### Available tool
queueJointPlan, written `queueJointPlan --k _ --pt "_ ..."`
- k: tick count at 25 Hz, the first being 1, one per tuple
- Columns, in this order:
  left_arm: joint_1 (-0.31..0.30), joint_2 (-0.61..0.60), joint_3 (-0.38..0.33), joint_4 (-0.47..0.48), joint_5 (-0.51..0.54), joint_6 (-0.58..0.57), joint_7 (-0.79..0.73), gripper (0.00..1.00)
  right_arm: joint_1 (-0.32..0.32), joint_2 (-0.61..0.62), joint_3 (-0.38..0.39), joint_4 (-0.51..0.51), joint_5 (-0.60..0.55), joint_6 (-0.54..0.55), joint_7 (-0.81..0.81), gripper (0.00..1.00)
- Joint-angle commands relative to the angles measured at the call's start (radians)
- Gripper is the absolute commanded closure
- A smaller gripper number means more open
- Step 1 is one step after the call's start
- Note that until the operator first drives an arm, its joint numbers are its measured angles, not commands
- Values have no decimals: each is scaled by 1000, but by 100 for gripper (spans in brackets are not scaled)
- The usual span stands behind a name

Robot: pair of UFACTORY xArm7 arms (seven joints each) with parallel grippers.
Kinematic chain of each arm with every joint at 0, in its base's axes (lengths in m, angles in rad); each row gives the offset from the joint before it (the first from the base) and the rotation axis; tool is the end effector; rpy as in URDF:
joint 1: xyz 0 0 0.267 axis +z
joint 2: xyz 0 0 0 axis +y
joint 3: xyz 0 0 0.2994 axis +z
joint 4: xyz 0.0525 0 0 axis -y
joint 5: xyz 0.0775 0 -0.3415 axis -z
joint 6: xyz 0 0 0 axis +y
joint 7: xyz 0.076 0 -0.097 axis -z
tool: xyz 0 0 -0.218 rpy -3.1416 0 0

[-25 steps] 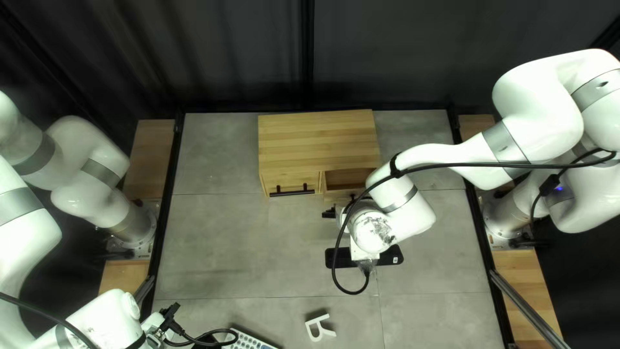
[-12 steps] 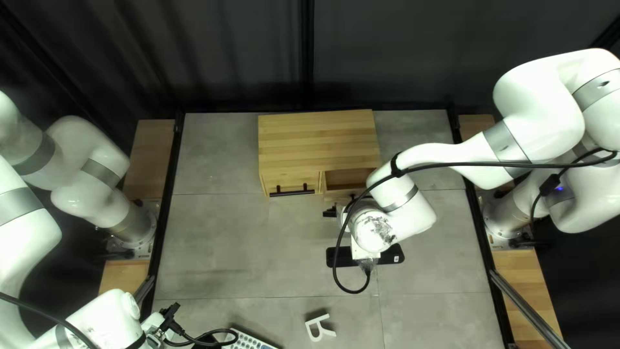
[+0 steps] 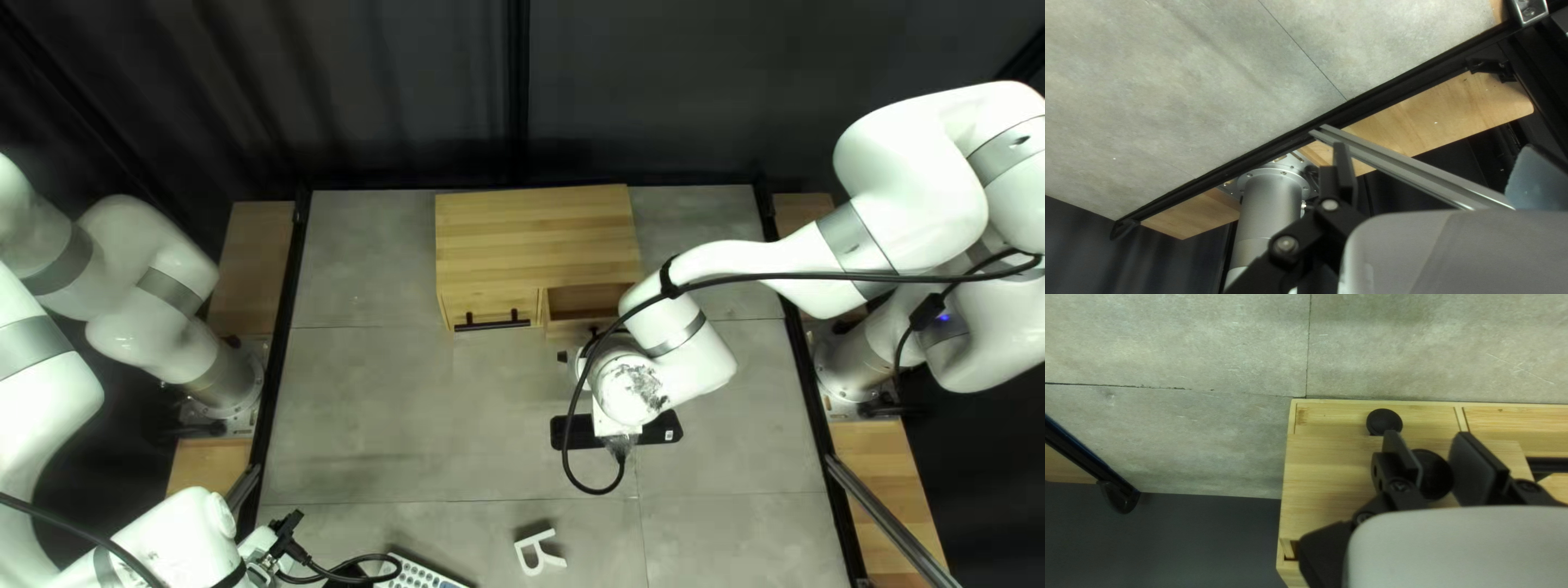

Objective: Open drawers and place objects into drawer and close

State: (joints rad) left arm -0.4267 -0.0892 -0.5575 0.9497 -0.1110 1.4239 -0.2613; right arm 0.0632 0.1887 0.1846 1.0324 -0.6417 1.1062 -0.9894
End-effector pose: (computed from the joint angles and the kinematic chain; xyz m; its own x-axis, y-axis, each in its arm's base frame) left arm 0.1497 -0.2735 0.1390 0.7277 -0.5664 -0.3867 -0.6310 -0.7739 -0.0540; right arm 0.4607 -0.0316 0.0914 -0.0402 0.8509 -0.5238 0.9991 0.0279 -0.0313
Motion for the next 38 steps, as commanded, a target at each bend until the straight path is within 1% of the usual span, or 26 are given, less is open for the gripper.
queueJointPlan --k 1,15,25,38 --pt "0 0 0 0 0 0 0 0 5 1 3 1 -2 3 5 88" --pt "0 0 0 0 0 0 0 0 22 -2 15 2 -2 21 24 88" --pt "0 0 0 0 0 0 0 0 43 14 30 35 0 53 37 88" --pt "0 0 0 0 0 0 0 0 44 25 31 39 0 45 37 90"
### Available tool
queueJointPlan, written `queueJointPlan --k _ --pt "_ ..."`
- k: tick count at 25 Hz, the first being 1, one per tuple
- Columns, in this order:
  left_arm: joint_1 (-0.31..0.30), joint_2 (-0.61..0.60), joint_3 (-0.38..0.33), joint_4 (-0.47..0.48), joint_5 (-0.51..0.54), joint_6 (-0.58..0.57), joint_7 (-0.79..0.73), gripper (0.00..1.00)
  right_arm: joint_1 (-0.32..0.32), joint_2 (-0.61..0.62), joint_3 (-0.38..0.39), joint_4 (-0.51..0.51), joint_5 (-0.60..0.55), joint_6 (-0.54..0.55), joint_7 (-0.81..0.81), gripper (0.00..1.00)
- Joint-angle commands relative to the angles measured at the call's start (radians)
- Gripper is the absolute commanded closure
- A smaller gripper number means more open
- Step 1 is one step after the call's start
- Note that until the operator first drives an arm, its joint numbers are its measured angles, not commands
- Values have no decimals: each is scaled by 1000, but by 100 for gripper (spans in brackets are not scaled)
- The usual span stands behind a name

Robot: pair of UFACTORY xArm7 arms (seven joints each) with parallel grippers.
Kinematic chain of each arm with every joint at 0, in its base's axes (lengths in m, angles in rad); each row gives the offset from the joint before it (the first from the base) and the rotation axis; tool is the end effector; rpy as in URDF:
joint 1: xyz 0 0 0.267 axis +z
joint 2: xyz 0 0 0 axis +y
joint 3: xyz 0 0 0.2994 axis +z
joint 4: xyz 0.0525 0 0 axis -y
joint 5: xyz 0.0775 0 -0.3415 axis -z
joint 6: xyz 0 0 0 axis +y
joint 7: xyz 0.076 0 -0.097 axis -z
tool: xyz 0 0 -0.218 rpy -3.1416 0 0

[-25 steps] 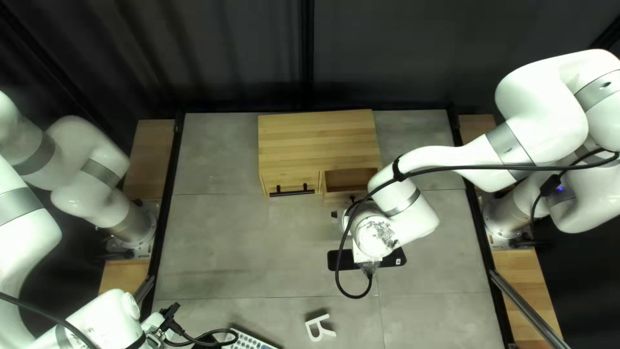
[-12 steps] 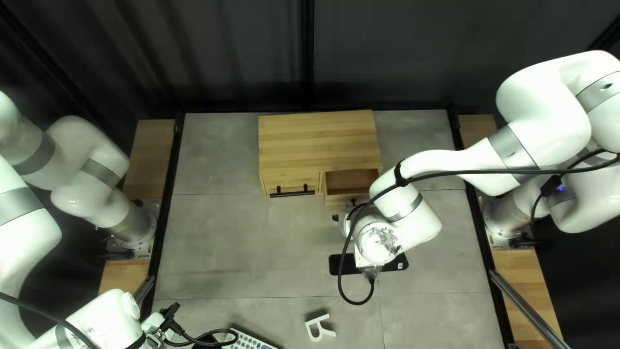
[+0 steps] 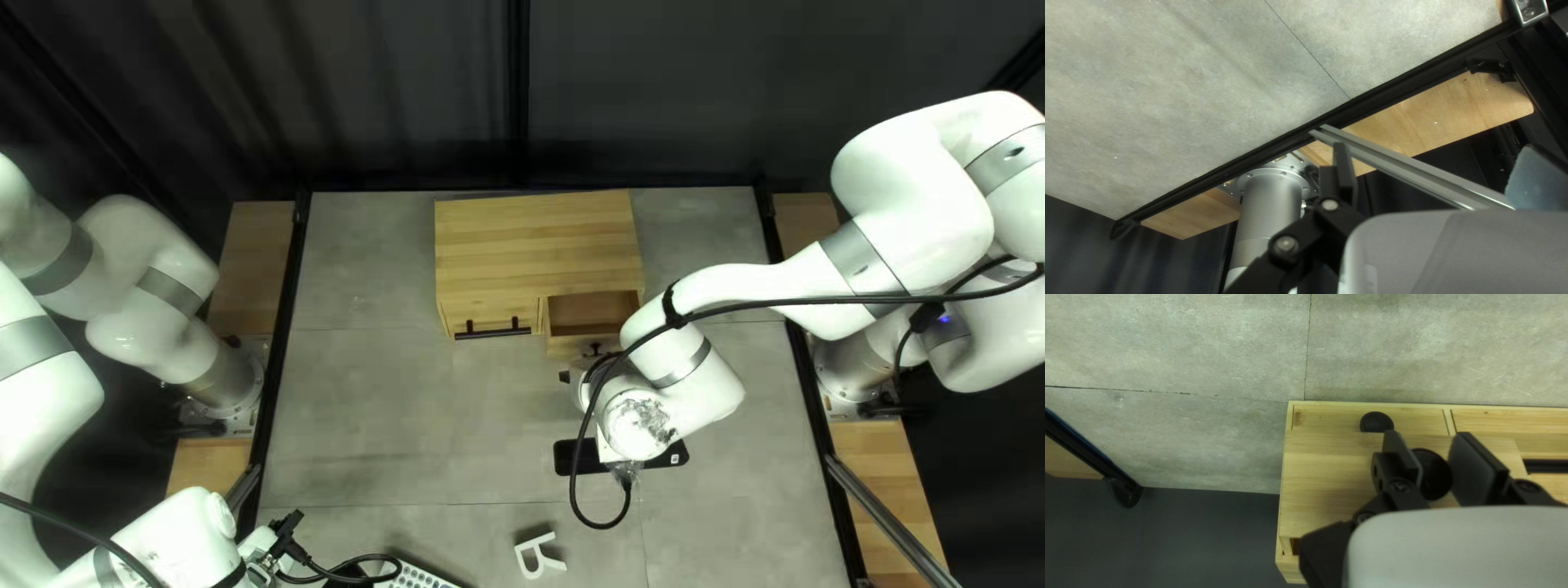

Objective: Open drawers and place objects into drawer and close

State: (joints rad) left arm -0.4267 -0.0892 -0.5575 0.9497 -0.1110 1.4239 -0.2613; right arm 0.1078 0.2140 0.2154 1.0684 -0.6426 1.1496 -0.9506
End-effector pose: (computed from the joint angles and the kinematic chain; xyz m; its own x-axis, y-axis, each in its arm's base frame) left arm 0.1497 -0.2735 0.1390 0.7277 -0.5664 -0.3867 -0.6310 -0.7739 -0.0540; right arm 0.4624 -0.0012 0.0930 -0.0594 0.8428 -0.5350 0.9982 0.0503 -0.0315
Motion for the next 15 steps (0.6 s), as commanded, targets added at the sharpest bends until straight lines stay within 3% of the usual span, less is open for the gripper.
queueJointPlan --k 1,15 --pt "0 0 0 0 0 0 0 0 0 -1 0 4 1 3 -2 90" --pt "0 0 0 0 0 0 0 0 -1 1 -2 -1 -7 -10 2 92"
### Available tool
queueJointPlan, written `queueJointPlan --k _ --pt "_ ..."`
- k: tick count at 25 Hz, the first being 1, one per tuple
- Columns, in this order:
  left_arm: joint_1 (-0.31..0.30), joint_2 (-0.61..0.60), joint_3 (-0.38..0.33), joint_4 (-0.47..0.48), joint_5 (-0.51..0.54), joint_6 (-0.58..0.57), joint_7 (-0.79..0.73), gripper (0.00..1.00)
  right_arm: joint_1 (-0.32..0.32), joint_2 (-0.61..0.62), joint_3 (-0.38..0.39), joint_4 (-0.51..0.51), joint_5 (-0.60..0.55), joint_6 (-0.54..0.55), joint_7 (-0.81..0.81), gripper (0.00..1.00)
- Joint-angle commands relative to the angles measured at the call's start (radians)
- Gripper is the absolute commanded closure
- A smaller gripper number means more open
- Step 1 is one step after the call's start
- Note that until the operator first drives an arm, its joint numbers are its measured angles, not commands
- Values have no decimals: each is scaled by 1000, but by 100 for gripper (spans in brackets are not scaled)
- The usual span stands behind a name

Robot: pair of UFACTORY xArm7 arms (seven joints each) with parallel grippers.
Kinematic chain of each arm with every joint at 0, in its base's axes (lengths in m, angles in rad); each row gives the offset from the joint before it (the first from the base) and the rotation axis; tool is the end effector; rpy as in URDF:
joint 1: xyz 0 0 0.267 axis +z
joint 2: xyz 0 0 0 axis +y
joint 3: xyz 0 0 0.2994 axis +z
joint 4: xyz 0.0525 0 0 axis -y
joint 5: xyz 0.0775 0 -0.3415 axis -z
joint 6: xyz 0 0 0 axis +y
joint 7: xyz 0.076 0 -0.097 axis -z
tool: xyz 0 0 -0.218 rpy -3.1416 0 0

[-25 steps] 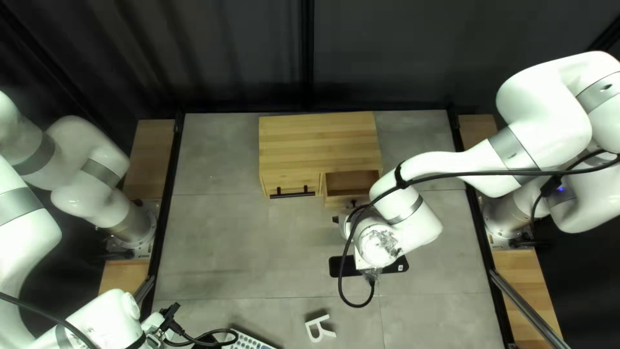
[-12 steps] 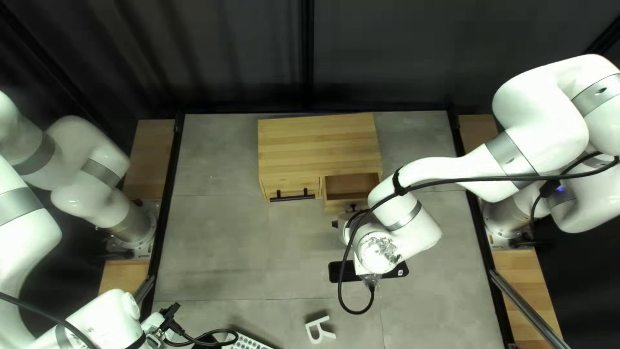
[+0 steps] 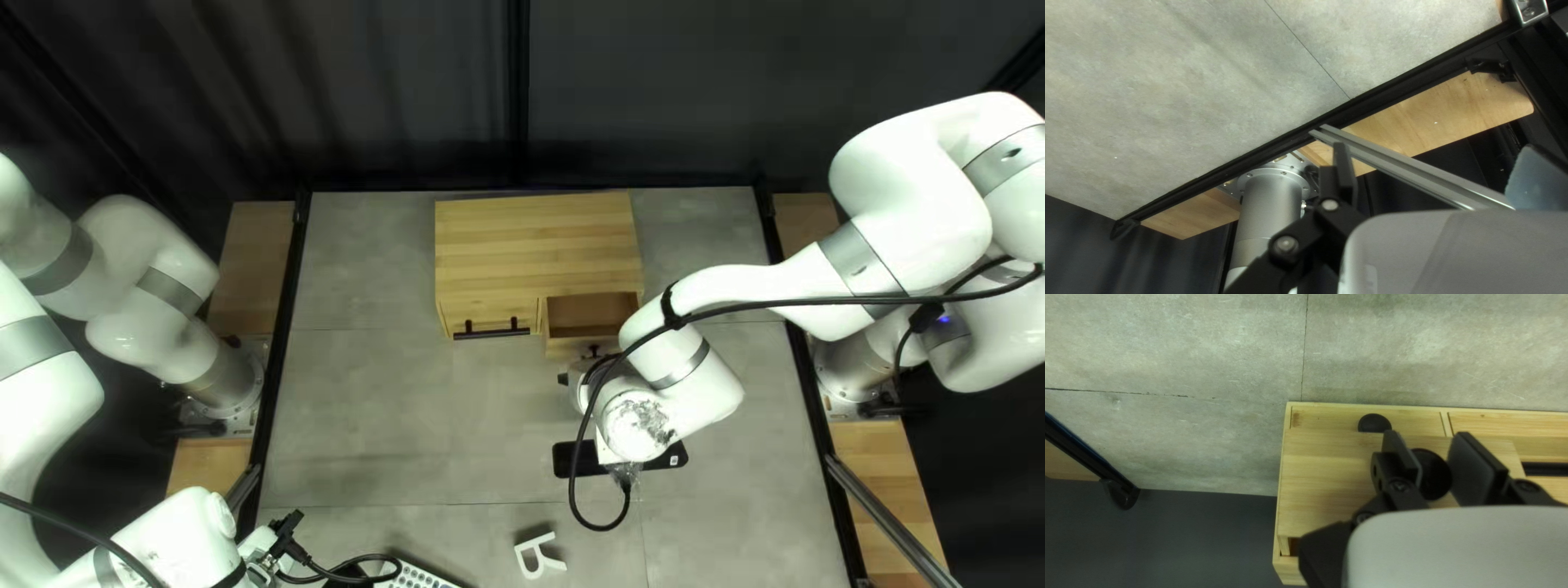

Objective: Open drawers and place objects into drawer and close

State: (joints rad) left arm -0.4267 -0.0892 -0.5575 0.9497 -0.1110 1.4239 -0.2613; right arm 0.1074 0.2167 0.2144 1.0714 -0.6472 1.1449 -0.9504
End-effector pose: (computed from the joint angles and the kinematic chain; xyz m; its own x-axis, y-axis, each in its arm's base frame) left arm 0.1497 -0.2735 0.1390 0.7277 -0.5664 -0.3867 -0.6310 -0.7739 -0.0540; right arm 0.4651 -0.0013 0.0930 -0.0597 0.8426 -0.5352 0.9982 0.0536 -0.0269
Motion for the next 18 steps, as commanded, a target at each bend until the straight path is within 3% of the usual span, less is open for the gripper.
queueJointPlan --k 1,18 --pt "0 0 0 0 0 0 0 0 0 -2 0 -3 -2 -4 1 92" --pt "0 0 0 0 0 0 0 0 12 0 8 -6 -8 -5 15 92"
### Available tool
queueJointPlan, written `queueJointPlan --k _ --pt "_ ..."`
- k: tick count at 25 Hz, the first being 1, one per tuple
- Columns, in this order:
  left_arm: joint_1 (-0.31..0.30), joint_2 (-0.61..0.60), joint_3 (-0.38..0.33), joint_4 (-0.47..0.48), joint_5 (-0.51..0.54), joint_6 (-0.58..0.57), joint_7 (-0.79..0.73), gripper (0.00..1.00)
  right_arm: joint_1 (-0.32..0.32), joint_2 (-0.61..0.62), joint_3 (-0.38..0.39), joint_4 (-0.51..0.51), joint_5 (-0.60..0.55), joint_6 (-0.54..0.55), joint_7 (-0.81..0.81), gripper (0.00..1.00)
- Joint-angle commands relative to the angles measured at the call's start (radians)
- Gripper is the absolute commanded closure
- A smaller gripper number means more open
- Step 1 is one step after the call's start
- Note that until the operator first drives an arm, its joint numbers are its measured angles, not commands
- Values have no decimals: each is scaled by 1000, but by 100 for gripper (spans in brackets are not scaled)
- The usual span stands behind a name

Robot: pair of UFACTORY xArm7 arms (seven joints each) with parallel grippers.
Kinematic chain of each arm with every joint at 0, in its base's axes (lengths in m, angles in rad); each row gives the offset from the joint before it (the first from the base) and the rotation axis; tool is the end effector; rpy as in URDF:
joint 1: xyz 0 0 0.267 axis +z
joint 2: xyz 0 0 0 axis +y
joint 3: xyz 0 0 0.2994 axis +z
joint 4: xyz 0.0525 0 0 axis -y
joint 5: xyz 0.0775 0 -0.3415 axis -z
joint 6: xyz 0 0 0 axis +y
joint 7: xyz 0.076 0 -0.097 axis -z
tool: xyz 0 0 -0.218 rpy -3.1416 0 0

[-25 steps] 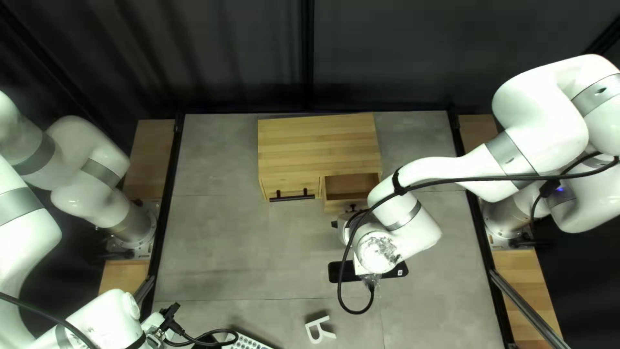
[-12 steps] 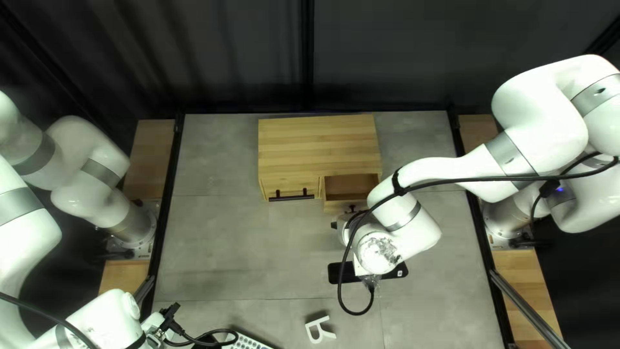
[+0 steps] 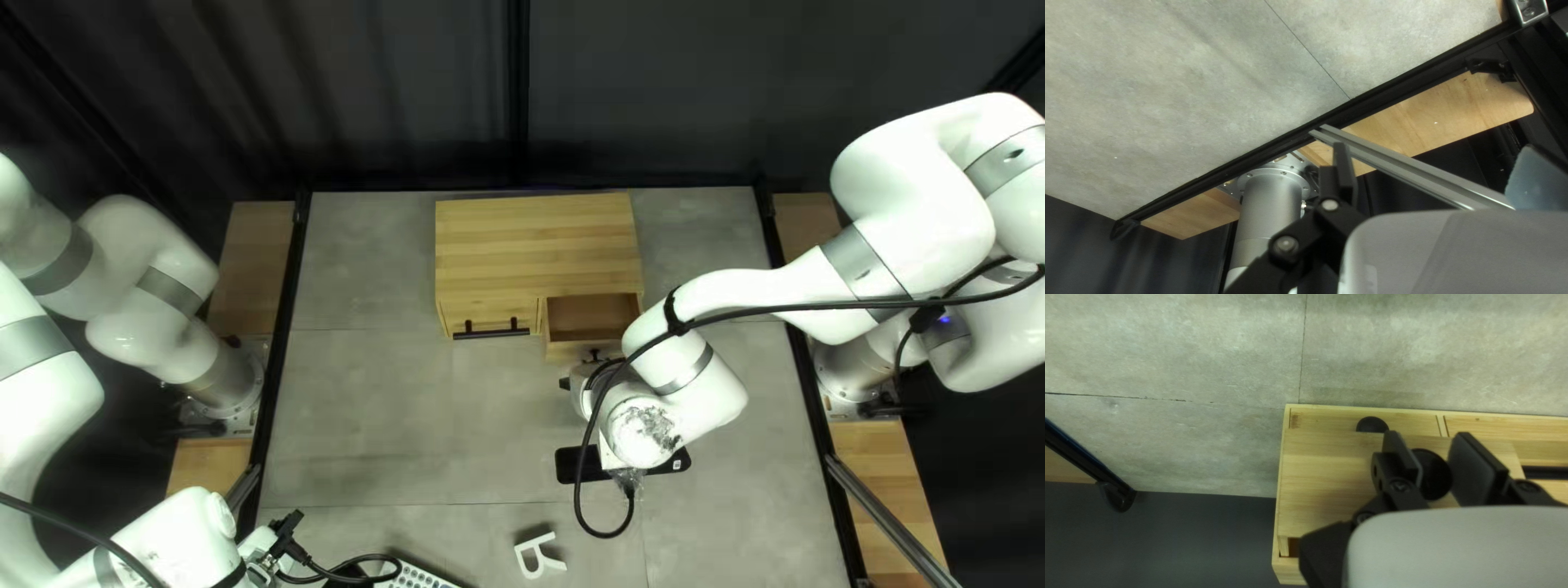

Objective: Open drawers and place objects into drawer and close

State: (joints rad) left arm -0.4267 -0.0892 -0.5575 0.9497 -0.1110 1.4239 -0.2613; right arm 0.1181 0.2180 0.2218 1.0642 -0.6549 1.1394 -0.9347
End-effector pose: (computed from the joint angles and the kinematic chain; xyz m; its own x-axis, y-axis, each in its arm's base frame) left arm 0.1497 -0.2735 0.1390 0.7277 -0.5664 -0.3867 -0.6310 -0.7739 -0.0540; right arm 0.4643 0.0062 0.0906 -0.0670 0.8404 -0.5377 0.9976 0.0659 -0.0213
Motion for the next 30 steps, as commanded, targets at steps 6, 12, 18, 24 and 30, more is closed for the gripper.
queueJointPlan --k 6,12,18,24,30 --pt "0 0 0 0 0 0 0 0 7 2 4 10 -2 14 3 92" --pt "0 0 0 0 0 0 0 0 11 7 6 15 -3 19 5 92" --pt "0 0 0 0 0 0 0 0 20 9 13 21 1 26 14 91" --pt "0 0 0 0 0 0 0 0 28 26 17 41 1 34 19 91" --pt "0 0 0 0 0 0 0 0 34 30 20 47 1 42 23 88"
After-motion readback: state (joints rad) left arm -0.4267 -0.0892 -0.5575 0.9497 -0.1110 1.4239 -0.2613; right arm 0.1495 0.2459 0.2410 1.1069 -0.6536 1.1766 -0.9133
